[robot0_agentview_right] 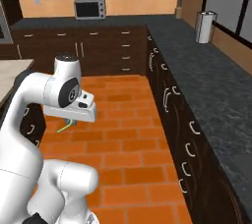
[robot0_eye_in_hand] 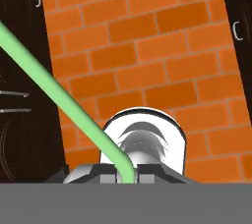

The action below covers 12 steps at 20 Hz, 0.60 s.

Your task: Take a straw from the drawer in front and place it inside the glass cup on the dining counter.

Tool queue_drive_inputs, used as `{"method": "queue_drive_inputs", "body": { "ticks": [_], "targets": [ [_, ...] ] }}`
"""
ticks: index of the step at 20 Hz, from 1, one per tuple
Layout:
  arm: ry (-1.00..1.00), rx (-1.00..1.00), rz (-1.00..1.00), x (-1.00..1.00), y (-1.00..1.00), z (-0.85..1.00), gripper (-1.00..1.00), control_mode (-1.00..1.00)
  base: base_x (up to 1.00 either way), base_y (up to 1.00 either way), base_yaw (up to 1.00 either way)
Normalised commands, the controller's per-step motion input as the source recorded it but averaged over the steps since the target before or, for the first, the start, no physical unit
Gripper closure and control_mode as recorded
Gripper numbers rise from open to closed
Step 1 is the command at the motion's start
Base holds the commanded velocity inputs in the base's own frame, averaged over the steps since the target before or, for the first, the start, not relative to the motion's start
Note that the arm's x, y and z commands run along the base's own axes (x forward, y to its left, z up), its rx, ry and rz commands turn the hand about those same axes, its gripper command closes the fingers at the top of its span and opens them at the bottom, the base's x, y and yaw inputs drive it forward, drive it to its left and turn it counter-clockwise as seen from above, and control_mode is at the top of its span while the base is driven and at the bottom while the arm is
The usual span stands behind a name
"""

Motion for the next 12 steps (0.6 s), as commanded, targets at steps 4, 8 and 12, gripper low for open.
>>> {"method": "queue_drive_inputs", "body": {
  "ticks": [4, 8, 12],
  "targets": [
    [0.0, 0.0, 0.0, 0.0, 0.0, 0.0, 1.0, 1.0, 1.0, -0.16, 0.35],
    [0.0, 0.0, 0.0, 0.0, 0.0, 0.0, 1.0, 1.0, 1.0, -0.23, 0.33],
    [0.0, 0.0, 0.0, 0.0, 0.0, 0.0, 1.0, 1.0, 1.0, -0.28, 0.31]
  ]
}}
